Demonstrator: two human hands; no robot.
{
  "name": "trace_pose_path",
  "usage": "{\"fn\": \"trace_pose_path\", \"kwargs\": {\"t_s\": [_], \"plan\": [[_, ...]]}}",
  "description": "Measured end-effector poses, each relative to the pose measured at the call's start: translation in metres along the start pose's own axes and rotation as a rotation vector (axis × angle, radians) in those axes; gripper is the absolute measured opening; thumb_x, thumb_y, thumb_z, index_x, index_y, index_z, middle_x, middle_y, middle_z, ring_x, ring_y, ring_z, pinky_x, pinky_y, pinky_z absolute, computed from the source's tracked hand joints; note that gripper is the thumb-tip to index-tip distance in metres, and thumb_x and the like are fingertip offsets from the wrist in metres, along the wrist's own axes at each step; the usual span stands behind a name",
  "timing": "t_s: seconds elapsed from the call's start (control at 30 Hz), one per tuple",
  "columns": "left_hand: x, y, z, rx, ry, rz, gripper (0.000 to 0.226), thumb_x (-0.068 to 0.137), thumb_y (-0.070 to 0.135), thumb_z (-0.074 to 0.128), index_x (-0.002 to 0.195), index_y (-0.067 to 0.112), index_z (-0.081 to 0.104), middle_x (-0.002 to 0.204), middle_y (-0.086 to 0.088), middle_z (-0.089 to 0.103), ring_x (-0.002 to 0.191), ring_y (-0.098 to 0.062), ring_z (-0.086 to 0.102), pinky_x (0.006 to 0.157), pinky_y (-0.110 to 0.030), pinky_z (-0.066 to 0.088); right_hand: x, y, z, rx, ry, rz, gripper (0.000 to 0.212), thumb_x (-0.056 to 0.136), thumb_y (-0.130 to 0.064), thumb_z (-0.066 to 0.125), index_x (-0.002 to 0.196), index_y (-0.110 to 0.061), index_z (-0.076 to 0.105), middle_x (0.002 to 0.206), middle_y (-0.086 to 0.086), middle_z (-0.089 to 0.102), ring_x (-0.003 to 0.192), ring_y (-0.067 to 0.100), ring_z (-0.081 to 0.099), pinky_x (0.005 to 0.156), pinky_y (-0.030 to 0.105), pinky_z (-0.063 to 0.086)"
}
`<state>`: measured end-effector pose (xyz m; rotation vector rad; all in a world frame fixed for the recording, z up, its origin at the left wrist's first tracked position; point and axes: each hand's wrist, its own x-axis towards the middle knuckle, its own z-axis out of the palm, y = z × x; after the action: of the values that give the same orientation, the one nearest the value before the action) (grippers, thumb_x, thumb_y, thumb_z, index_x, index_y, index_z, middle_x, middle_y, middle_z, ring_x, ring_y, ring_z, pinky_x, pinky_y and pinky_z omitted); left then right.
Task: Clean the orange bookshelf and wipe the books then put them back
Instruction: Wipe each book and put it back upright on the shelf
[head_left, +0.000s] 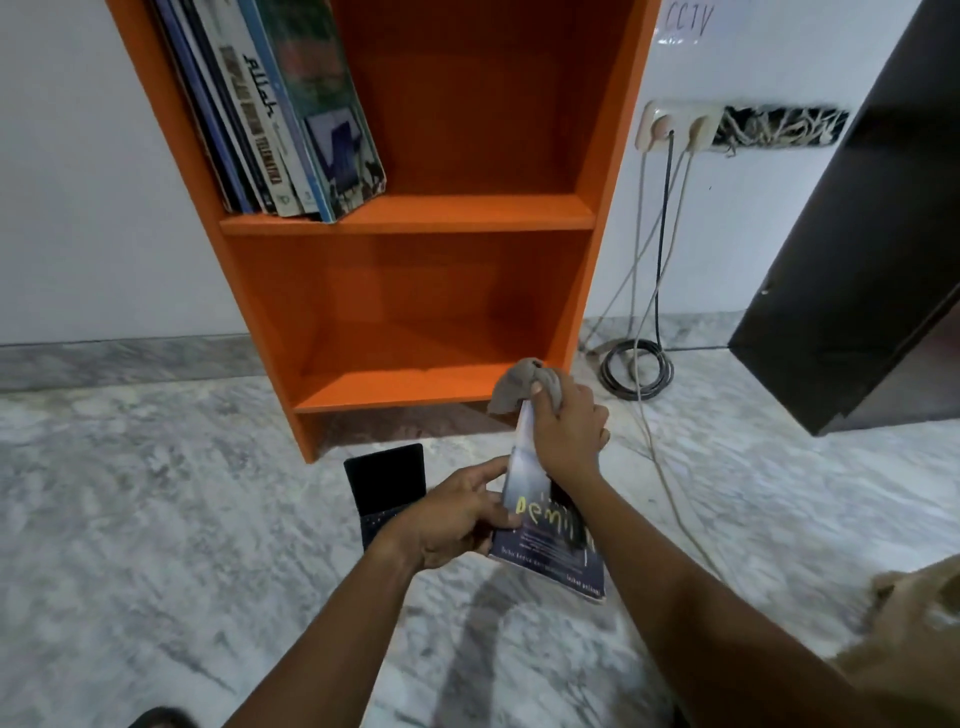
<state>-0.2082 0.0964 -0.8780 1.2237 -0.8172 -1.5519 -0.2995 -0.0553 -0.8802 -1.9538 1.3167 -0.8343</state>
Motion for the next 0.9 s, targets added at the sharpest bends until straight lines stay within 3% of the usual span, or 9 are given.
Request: {"fn": "trace_pose_path", "kwargs": {"t_s": [0.1,0.2,0.33,0.47,0.57,0.63,0.73,0.83,0.9], "plan": [[-0.014,0.008,0.002,-0.017,0.008,0.024,0.070,0.082,-0.009,0.063,0.143,0.026,0.055,0.109,-0.022,0.073,0.096,-0.037,0.068,0.091,-0.053,0.046,0.001,-0.001,-0.007,0.035,0.066,0.258,0.038,0.104,-0.050,0.041,0.130,-0.026,0.056,0.131,0.016,0.055,0.127,0.044,0.044,0.106,0.055,0.035],[-0.026,0.015,0.001,0.015,0.022,0.035,0.069,0.080,-0.007,0.064,0.139,0.028,0.057,0.100,-0.017,0.076,0.085,-0.030,0.071,0.083,-0.044,0.051,-0.013,-0.005,-0.004,0.080,0.062,0.391,0.037,0.104,-0.049,0.041,0.129,-0.026,0.055,0.135,0.016,0.054,0.128,0.043,0.041,0.107,0.053,0.033],[-0.033,0.014,-0.008,-0.016,0.056,0.062,0.066,0.086,-0.010,0.062,0.140,0.029,0.058,0.115,-0.027,0.070,0.103,-0.044,0.064,0.095,-0.056,0.045,-0.043,-0.024,0.010,0.105,0.042,0.180,0.038,0.105,-0.040,0.043,0.141,-0.031,0.052,0.145,0.012,0.045,0.130,0.038,0.038,0.107,0.050,0.032],[-0.035,0.011,-0.016,-0.090,0.177,0.116,0.056,0.090,-0.012,0.056,0.130,0.025,0.067,0.110,-0.033,0.068,0.093,-0.040,0.065,0.080,-0.047,0.052,-0.087,-0.029,0.021,0.191,-0.135,-0.202,0.041,0.100,-0.047,0.038,0.138,-0.047,0.052,0.134,-0.007,0.048,0.122,0.024,0.043,0.101,0.037,0.033],[-0.037,0.011,-0.019,-0.145,0.318,0.152,0.039,0.089,-0.016,0.051,0.114,0.007,0.069,0.097,-0.018,0.074,0.077,-0.028,0.071,0.060,-0.034,0.057,-0.121,-0.027,0.022,0.102,-0.232,-0.355,0.048,0.094,-0.055,0.033,0.137,-0.049,0.053,0.118,-0.011,0.043,0.108,0.018,0.038,0.096,0.036,0.039],[-0.037,0.009,-0.022,-0.149,0.349,0.150,0.041,0.086,-0.019,0.048,0.113,0.004,0.068,0.091,-0.015,0.073,0.066,-0.022,0.067,0.046,-0.028,0.047,-0.126,-0.024,0.021,0.124,-0.223,-0.349,0.048,0.092,-0.057,0.036,0.136,-0.051,0.054,0.116,-0.010,0.044,0.108,0.019,0.040,0.097,0.038,0.041],[-0.035,0.010,-0.019,-0.164,0.291,0.155,0.046,0.087,-0.018,0.051,0.124,0.006,0.065,0.101,-0.020,0.073,0.080,-0.028,0.069,0.056,-0.032,0.052,-0.113,-0.018,0.014,0.148,-0.145,-0.334,0.042,0.091,-0.054,0.044,0.127,-0.045,0.064,0.100,-0.012,0.045,0.101,0.021,0.046,0.090,0.043,0.046],[-0.039,0.016,-0.014,-0.120,0.167,0.128,0.057,0.091,-0.019,0.048,0.133,0.018,0.060,0.085,-0.019,0.073,0.060,-0.020,0.069,0.048,-0.025,0.053,-0.093,-0.016,0.007,0.138,-0.087,-0.292,0.045,0.091,-0.053,0.045,0.127,-0.037,0.068,0.097,-0.005,0.046,0.099,0.024,0.049,0.085,0.045,0.049],[-0.040,0.022,-0.011,-0.121,0.097,0.111,0.063,0.088,-0.021,0.051,0.136,0.019,0.059,0.094,-0.024,0.073,0.063,-0.022,0.071,0.051,-0.027,0.056,-0.076,-0.019,-0.001,0.143,-0.024,-0.204,0.049,0.090,-0.053,0.046,0.129,-0.035,0.068,0.108,0.002,0.051,0.106,0.027,0.049,0.092,0.042,0.046]]}}
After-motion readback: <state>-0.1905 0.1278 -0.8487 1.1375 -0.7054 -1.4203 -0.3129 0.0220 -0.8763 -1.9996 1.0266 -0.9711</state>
